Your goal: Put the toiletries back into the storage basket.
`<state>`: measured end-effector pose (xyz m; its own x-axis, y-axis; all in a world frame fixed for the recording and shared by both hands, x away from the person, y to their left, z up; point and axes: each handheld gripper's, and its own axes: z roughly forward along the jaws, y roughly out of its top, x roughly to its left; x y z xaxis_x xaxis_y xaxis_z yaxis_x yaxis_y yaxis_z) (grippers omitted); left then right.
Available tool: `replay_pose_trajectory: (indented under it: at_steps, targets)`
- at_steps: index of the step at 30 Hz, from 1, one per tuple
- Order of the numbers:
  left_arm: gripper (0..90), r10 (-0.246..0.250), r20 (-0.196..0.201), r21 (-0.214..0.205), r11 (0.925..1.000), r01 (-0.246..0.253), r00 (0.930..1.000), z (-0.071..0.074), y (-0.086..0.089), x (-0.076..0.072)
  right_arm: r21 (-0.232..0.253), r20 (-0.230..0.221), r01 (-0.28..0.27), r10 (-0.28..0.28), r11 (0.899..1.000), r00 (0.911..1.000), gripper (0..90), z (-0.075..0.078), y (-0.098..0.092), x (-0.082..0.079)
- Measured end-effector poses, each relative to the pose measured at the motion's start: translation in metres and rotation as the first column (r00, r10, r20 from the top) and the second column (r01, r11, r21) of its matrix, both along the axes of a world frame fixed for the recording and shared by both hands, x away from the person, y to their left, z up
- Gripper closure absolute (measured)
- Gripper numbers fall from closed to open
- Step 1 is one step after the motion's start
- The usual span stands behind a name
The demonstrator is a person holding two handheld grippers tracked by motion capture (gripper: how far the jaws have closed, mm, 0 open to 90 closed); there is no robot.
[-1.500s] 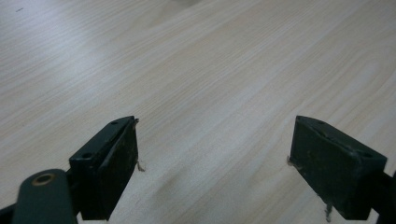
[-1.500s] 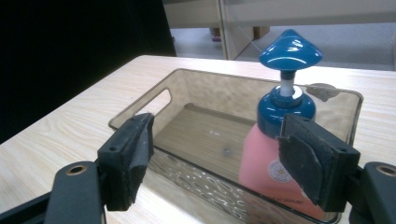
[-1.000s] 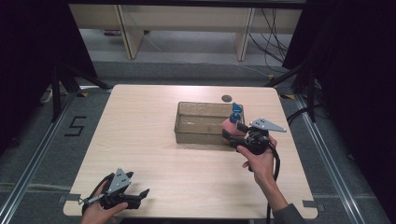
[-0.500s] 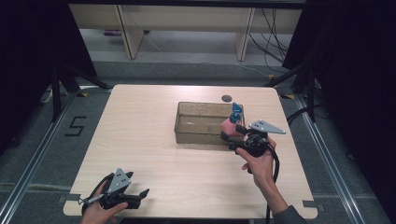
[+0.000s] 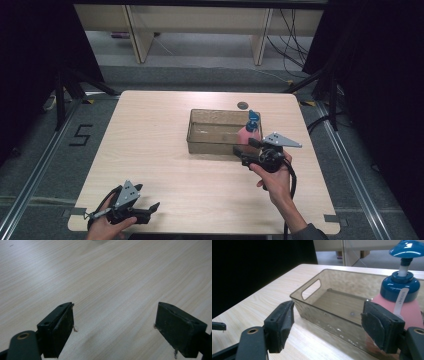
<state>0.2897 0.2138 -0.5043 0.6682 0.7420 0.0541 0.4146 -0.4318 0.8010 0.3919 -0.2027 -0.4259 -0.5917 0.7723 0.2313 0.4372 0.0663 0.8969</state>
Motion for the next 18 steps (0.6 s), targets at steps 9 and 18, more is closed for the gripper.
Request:
replay_pose_trajectory:
  at_steps: [9, 18]
  targets:
    - [15.0, -0.002, 0.002, 0.000, 1.0000, 0.002, 1.0000, 0.001, 0.000, 0.001, 0.036, -0.023, -0.009, 0.010, 0.999, 0.9997, 26.7, -0.003, 0.003, -0.007]
    - [15.0, -0.018, 0.025, 0.032, 0.9993, 0.017, 0.9995, 0.001, 0.002, 0.004, 0.024, -0.007, -0.034, 0.034, 0.999, 0.9994, 26.5, -0.007, 0.002, -0.011]
